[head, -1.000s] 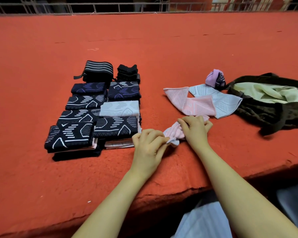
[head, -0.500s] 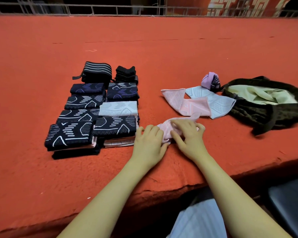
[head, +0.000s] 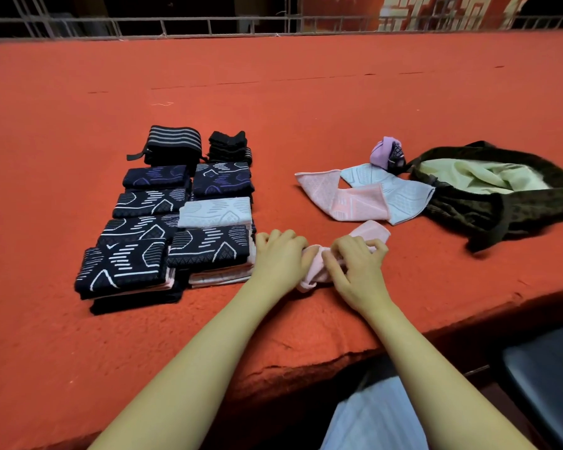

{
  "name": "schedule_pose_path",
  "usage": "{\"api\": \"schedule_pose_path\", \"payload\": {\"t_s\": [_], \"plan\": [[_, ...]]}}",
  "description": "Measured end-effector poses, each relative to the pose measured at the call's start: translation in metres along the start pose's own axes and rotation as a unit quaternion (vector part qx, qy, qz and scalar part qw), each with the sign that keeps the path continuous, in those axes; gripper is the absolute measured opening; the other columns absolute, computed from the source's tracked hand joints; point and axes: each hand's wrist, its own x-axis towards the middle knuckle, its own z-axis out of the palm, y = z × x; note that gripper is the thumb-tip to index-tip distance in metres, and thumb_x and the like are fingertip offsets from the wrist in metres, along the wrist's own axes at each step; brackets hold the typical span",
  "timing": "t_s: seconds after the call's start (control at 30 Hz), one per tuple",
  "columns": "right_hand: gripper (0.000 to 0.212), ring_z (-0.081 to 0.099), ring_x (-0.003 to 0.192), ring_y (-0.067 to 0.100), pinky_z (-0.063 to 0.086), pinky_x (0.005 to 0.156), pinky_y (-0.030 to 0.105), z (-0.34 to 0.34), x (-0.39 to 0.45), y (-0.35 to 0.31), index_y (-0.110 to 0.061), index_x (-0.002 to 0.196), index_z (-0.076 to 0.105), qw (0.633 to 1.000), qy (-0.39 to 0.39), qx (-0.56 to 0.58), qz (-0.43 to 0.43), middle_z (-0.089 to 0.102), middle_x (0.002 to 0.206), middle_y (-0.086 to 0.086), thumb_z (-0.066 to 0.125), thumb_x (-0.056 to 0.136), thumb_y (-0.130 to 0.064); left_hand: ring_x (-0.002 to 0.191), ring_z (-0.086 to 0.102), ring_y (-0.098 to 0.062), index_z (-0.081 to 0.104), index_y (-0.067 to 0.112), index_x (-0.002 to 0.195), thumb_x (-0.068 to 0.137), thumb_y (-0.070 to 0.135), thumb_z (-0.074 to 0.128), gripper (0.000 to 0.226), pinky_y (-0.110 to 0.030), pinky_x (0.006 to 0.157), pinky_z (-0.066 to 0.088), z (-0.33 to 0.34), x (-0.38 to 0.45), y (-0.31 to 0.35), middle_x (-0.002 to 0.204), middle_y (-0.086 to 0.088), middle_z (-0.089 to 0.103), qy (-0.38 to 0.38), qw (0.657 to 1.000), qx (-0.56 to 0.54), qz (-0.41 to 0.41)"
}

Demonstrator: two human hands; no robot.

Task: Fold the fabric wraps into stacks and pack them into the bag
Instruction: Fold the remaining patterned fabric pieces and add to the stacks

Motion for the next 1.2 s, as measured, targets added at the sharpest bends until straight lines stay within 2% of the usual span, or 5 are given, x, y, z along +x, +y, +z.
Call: {"api": "schedule_pose_path", "payload": {"t_s": [0.13,0.57,0.67,0.87,1.2], "plan": [[0.031,0.05,0.086,0.021,0.019,0.08,0.032,0.008,-0.001,0.005,-0.017,0.095,0.063,0.997,-0.016,-0.074,-0.011,0.061,0.09,-0.003,0.044,0.087,-0.039,0.056,0.056,-0.025,0.062,0.018,0.055,0.078,0.037,0.04,0.037,-0.034,0.062,0.018,0.008,-0.006,0.003,0.059,0.0,0.057,0.08,0.996,0.006,-0.029],[0.015,0.04,0.075,0.018,0.019,0.071,0.034,0.008,0.0,0.005,-0.02,0.078,0.065,0.965,0.113,-0.211,-0.108,0.054,0.073,-0.003,0.052,0.085,-0.02,0.072,0.057,-0.035,0.066,0.001,0.068,0.072,0.016,0.071,0.016,-0.041,0.068,0.044,-0.008,0.026,-0.007,0.082,-0.016,0.059,0.089,0.981,0.023,-0.168],[0.018,0.042,0.076,0.019,0.02,0.073,0.034,0.009,0.002,0.006,-0.018,0.077,0.065,0.971,0.104,-0.193,-0.099,0.055,0.075,-0.001,0.05,0.087,-0.022,0.077,0.056,-0.035,0.066,-0.001,0.071,0.074,0.017,0.057,0.019,-0.041,0.07,0.042,-0.005,0.027,-0.006,0.087,-0.016,0.059,0.091,0.986,0.041,-0.133],[0.028,0.049,0.08,0.016,0.021,0.077,0.034,0.006,0.008,0.004,-0.017,0.084,0.062,0.993,0.055,-0.102,-0.028,0.06,0.083,-0.005,0.048,0.086,-0.042,0.118,0.04,-0.026,0.048,0.025,0.135,0.098,0.029,0.039,0.039,-0.037,0.093,0.022,0.001,0.026,-0.011,0.129,0.001,0.05,0.041,0.997,-0.04,-0.045],[0.026,0.043,0.076,0.015,0.014,0.074,0.029,-0.008,0.037,0.004,-0.017,0.08,0.063,0.995,0.085,-0.047,-0.002,0.054,0.074,-0.003,0.043,0.092,-0.028,0.106,0.04,-0.009,0.06,0.018,0.091,0.087,0.042,0.03,0.038,-0.025,0.077,0.012,-0.01,0.01,-0.011,0.105,0.006,0.06,0.134,0.978,-0.137,0.078]]}}
